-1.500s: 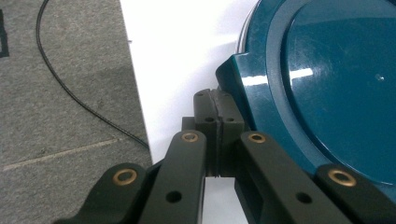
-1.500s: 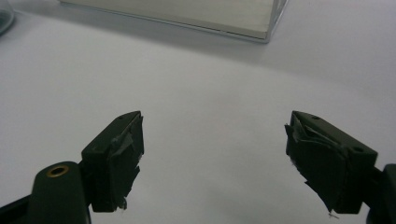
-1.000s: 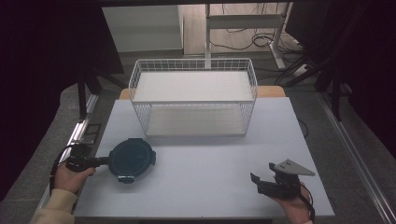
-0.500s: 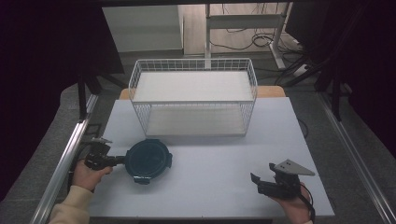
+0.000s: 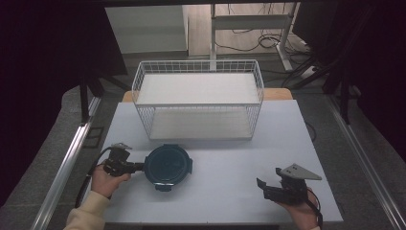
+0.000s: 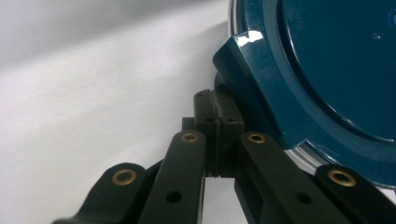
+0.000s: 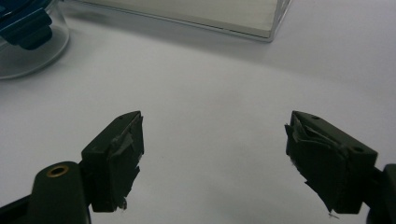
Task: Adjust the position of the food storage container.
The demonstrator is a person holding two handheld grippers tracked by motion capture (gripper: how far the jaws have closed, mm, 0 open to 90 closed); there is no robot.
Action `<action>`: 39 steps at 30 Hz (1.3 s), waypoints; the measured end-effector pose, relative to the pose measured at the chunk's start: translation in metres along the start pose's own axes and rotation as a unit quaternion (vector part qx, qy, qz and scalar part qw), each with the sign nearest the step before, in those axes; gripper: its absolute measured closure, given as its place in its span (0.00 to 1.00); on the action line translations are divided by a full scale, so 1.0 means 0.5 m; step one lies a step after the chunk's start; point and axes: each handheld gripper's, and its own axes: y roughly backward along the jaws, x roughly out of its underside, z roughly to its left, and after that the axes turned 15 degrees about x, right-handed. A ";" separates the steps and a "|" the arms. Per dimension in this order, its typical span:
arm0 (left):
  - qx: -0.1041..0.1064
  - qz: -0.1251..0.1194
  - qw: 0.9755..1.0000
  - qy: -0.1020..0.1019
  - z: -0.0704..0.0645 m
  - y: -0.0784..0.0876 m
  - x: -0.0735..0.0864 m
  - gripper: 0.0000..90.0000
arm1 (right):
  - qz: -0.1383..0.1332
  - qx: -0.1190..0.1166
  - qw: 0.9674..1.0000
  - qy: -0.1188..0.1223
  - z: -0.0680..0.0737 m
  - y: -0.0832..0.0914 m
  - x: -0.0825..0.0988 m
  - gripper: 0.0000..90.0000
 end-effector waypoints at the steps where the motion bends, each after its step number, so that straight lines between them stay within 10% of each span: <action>1: 0.001 -0.001 1.000 -0.001 -0.004 -0.005 -0.002 1.00 | 0.000 0.001 1.000 -0.001 0.000 0.000 0.000 0.21; 39: 0.054 0.021 0.997 -0.050 -0.128 -0.123 -0.047 1.00 | 0.005 0.005 1.000 -0.001 -0.003 -0.002 0.002 0.21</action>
